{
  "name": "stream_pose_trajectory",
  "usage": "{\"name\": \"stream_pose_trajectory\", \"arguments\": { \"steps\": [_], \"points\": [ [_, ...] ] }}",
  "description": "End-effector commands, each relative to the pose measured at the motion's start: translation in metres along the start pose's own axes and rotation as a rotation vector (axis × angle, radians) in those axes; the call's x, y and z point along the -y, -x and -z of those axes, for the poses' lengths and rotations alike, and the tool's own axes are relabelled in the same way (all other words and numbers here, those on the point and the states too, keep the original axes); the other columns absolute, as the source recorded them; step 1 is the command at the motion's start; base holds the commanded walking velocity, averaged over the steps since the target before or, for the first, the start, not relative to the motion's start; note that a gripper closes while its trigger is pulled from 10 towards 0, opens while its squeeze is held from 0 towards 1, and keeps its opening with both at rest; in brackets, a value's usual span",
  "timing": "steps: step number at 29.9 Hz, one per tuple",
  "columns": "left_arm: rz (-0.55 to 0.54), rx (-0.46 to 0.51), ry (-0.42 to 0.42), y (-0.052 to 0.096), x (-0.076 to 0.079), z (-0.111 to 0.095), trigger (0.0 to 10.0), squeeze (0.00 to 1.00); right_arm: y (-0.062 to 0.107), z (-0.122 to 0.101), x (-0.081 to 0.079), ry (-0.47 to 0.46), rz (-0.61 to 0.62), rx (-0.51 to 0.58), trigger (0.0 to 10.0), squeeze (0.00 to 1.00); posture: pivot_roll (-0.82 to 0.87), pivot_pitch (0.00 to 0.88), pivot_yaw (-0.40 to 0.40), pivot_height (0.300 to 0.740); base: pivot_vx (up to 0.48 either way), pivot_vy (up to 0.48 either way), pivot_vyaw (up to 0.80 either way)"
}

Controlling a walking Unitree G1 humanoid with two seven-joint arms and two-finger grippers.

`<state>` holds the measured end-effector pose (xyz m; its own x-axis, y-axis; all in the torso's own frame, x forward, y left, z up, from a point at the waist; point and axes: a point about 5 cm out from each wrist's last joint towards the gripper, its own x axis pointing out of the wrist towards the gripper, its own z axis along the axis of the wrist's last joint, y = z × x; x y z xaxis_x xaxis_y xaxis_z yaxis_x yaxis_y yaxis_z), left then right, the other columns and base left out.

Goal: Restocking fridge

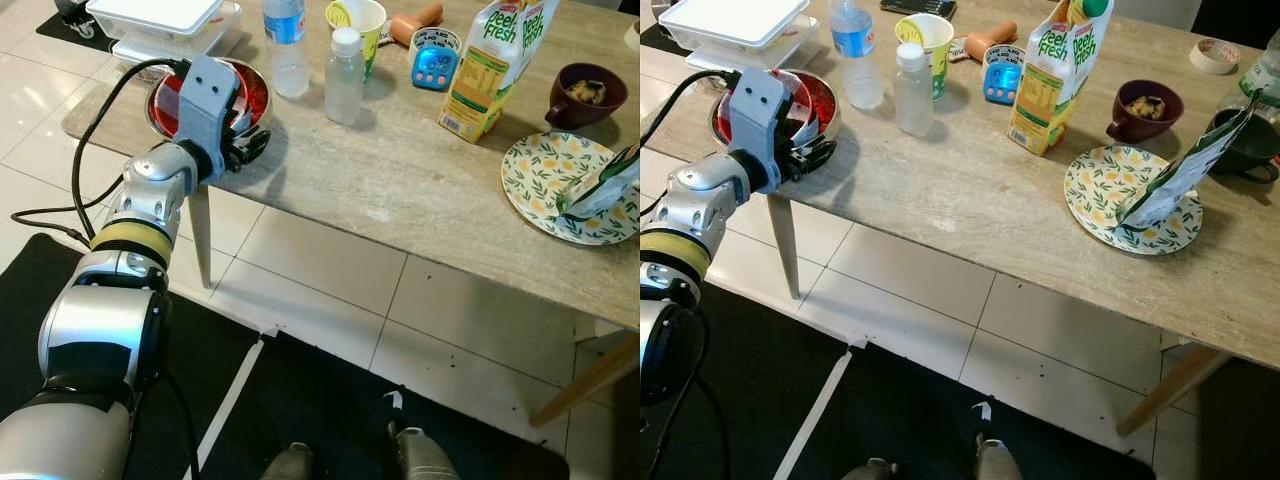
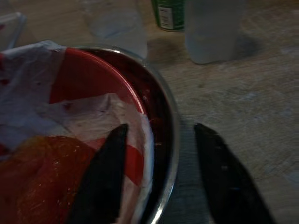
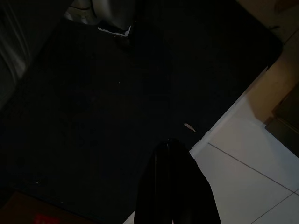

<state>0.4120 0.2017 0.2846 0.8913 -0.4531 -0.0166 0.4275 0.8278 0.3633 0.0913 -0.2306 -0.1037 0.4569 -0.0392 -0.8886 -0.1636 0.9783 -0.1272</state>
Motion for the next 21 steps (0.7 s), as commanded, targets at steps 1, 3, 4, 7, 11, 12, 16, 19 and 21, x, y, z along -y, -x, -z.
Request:
{"name": "stream_pose_trajectory", "arguments": {
  "steps": [1,3,4,7,11,12,16,19,21],
  "points": [
    [0.056,-0.02,-0.013,-0.005,0.011,0.003,0.0,0.0,0.005,0.025,-0.015,0.012,-0.051,-0.097,10.0,0.0,-0.11,0.377,0.017,0.74,0.0,0.0,0.0],
    [0.065,-0.022,-0.017,-0.006,0.012,0.002,0.0,0.0,0.005,0.024,-0.015,0.013,-0.051,-0.095,10.0,0.0,-0.11,0.375,0.018,0.74,0.0,0.0,0.0],
    [0.065,-0.022,-0.017,-0.006,0.012,0.002,0.0,0.0,0.005,0.024,-0.015,0.013,-0.051,-0.095,10.0,0.0,-0.11,0.375,0.018,0.74,0.0,0.0,0.0],
    [0.077,-0.024,-0.021,-0.007,0.013,0.002,0.0,0.0,0.004,0.022,-0.015,0.013,-0.049,-0.092,10.0,0.0,-0.11,0.369,0.019,0.74,0.0,0.0,0.0],
    [0.089,-0.023,-0.021,-0.008,0.015,0.001,0.0,0.0,0.003,0.02,-0.015,0.013,-0.047,-0.09,10.0,0.0,-0.11,0.362,0.02,0.74,0.0,0.0,0.0],
    [0.127,0.001,0.018,-0.01,0.019,-0.002,0.0,0.0,0.003,0.02,-0.015,0.013,-0.045,-0.09,10.0,0.0,-0.11,0.355,0.021,0.74,0.0,0.0,0.0],
    [0.227,0.049,0.084,-0.013,0.028,-0.012,0.0,0.0,0.002,0.018,-0.015,0.013,-0.043,-0.09,10.0,0.0,-0.11,0.348,0.022,0.74,0.0,0.0,0.0],
    [0.309,0.085,0.125,-0.015,0.035,-0.02,0.0,0.0,0.002,0.017,-0.014,0.012,-0.041,-0.089,10.0,0.0,-0.11,0.342,0.022,0.74,0.0,0.0,0.0],
    [0.327,0.093,0.134,-0.016,0.037,-0.021,0.0,0.0,0.002,0.017,-0.014,0.012,-0.041,-0.089,10.0,0.0,-0.11,0.34,0.022,0.74,0.0,0.0,0.0]
  ]
}}
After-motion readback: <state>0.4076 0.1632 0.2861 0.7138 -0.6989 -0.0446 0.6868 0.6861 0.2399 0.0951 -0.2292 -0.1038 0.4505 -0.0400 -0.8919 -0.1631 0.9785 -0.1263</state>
